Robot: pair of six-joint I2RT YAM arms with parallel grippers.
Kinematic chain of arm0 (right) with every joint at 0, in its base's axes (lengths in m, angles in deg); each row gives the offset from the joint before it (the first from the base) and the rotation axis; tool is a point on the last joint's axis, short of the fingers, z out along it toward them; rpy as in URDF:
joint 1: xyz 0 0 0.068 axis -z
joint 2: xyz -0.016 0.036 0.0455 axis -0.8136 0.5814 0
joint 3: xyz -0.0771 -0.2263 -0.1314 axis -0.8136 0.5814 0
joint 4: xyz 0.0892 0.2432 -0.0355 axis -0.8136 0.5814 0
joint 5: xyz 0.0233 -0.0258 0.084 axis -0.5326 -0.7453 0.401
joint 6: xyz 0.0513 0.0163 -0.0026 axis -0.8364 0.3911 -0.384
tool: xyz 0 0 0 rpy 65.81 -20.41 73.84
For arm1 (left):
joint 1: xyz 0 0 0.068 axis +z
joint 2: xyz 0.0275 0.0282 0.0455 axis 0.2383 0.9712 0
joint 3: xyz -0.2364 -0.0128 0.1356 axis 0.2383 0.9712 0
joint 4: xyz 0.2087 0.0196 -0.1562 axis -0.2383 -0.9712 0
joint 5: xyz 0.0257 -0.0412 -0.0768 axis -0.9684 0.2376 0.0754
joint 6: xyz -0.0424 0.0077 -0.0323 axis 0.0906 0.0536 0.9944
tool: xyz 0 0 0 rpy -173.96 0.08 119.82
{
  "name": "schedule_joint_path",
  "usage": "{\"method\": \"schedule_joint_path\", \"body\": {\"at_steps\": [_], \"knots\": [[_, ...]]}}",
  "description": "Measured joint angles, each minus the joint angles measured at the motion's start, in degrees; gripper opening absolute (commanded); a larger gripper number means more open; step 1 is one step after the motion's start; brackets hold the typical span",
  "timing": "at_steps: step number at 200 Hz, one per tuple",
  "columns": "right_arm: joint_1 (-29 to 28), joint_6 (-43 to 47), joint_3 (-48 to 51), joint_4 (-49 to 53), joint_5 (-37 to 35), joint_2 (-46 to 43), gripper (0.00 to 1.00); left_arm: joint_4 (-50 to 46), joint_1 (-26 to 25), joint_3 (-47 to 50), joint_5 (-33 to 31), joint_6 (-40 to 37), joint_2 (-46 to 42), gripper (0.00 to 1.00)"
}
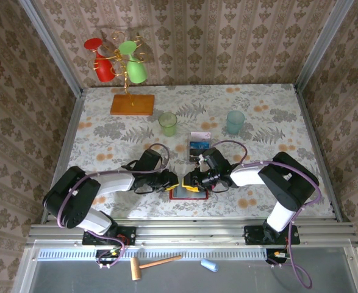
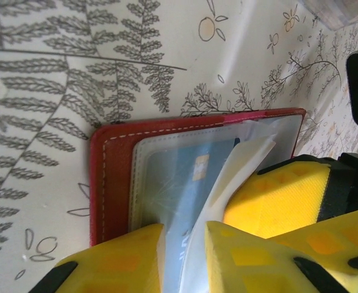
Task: Take the credit cards out of the card holder
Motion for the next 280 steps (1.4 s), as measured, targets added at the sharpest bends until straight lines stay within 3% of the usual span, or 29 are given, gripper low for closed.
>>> {"method": "schedule_joint_path", "body": {"at_steps": [78, 123, 198, 280], "knots": [[0.2, -0.4, 0.5, -0.7, 0.3, -0.5, 0.36, 2.3, -1.1, -0.2, 0.7, 1.3, 1.0, 0.18], [1.2, 0.5, 0.3, 8.1, -3.5, -8.6, 0.38, 2.3, -1.1, -1.7, 0.8, 1.3, 0.8, 0.20], [6.4, 5.8, -1.2, 25.3, -10.3, -24.2, 0.40, 0.9, -3.7, -9.5, 2.2, 1.2, 1.6, 0.36], [9.1, 7.7, -1.2, 32.6, -13.9, -31.2, 0.42, 5.7, -9.2, -13.8, 3.0, 2.6, 13.8, 0.42]]}}
